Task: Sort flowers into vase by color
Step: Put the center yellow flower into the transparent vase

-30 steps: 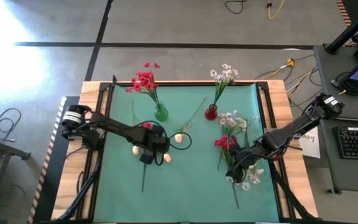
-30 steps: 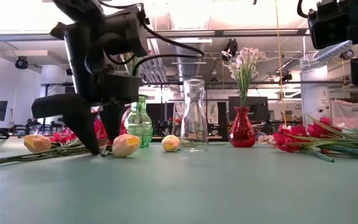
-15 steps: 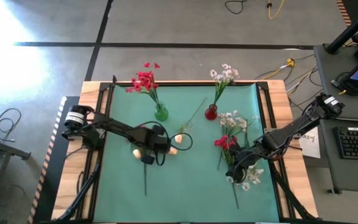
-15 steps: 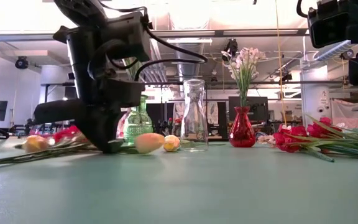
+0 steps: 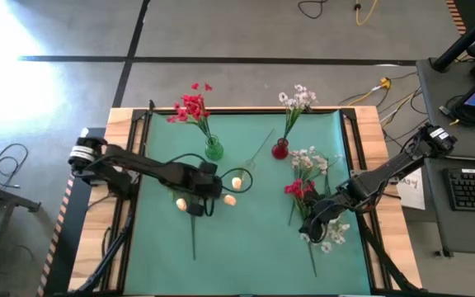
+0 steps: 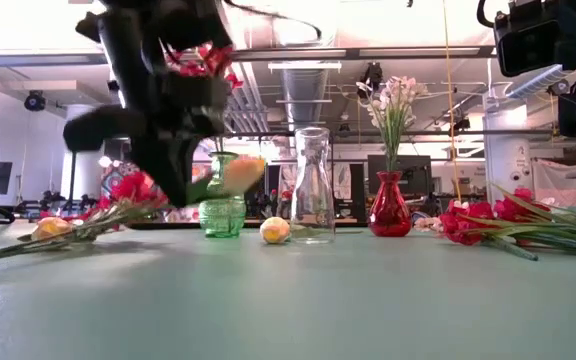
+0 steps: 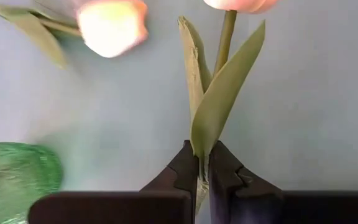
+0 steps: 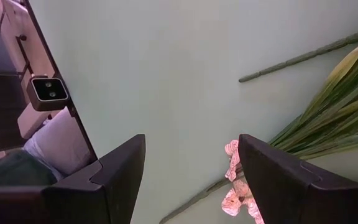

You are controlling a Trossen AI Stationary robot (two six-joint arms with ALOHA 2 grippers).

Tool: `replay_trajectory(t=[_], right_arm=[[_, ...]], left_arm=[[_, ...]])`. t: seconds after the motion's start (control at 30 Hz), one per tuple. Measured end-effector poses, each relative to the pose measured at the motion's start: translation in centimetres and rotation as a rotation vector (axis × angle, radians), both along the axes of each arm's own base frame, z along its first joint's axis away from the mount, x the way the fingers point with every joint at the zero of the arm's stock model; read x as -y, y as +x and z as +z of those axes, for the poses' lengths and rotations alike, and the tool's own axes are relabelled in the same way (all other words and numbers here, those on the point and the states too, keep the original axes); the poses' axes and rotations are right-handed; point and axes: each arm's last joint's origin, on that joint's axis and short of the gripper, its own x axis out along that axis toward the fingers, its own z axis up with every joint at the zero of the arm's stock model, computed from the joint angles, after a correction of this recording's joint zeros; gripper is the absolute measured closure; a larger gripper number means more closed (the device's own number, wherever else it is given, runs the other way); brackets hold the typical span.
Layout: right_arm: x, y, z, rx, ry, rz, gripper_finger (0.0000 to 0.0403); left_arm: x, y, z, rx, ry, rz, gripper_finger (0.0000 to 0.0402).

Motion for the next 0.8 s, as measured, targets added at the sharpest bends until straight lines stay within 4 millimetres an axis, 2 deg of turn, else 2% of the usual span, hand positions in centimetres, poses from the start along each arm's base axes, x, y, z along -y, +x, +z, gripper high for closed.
replay_trajectory(t=[0.2,0.4,0.67,0.8], right_arm=[[0.0,0.0,0.0,0.001,-0.001,0.000,0.0154],[0.0,0.0,0.0,0.002,-0.002,-0.001,0.0154],[0.1,0.1,0.0,0.018,-0.023,-0.007,0.0154],[0.1,0.1,0.0,0.021,-0.024,-0.005,0.0154]], left_arm=[[-0.2,-1.3,3.8,0.157,-0.023,0.014,0.0401],[-0.4,-3.1,8.4,0.395,-0.057,0.021,0.0401],[-0.6,-5.3,15.1,0.871,-0.122,0.021,0.0401],[-0.7,-5.8,17.9,1.115,-0.202,0.059,0.0402]])
